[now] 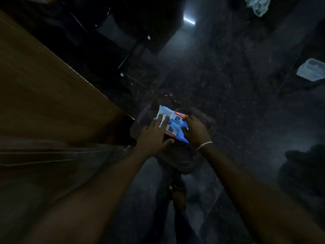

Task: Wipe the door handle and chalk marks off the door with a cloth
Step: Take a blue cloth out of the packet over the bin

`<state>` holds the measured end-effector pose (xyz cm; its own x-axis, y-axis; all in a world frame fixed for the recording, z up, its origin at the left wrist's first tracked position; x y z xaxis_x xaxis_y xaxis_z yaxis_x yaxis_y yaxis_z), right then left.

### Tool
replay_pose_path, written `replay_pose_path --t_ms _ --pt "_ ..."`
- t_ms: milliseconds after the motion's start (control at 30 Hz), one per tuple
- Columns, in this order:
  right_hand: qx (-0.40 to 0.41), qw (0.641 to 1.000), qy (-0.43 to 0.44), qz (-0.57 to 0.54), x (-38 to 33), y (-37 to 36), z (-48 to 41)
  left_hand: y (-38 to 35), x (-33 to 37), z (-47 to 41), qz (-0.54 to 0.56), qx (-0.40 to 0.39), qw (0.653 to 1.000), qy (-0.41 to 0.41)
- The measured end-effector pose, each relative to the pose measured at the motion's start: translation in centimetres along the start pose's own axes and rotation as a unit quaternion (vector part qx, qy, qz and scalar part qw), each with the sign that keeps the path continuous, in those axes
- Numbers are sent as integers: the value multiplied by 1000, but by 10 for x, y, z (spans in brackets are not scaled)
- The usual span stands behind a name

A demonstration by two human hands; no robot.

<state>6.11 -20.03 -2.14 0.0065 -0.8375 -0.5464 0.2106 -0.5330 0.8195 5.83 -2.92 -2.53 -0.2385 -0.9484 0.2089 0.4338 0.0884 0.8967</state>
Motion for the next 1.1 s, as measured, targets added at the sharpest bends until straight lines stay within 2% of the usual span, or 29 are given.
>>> replay_pose_path --t_ms 33,167,267,467,767,933,1100 --pt "-17 1000 -2 -6 2 -10 -6 -8 0 -4 11 -33 999 3" --pt "-115 993 21 12 3 -40 -26 -33 -3 -20 7 -73 997 10" --pt "-144 989 40 16 8 -52 -34 -42 -1 -26 31 -104 994 12" --pt "-92 995 41 4 20 -50 -41 -48 3 -29 31 -115 993 16" --pt "5 987 -46 -156 35 -21 -18 -22 4 -21 49 -82 995 25" --pt "19 949 -121 -292 32 -3 -1 8 8 -6 81 -45 995 41" --pt "49 904 -117 -409 -1 26 21 45 11 22 203 7 977 67"
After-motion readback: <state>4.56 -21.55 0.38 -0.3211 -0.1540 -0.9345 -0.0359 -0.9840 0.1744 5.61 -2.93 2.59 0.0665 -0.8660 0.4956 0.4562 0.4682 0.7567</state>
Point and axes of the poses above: each hand's wrist, its own z-axis away from the middle knuckle, its own y-axis out of the back of the hand, x = y × z, the point moved 7 cm from there along -z, towards the middle knuckle, and after that the axes turned 7 degrees about y, right-handed, at the moved point
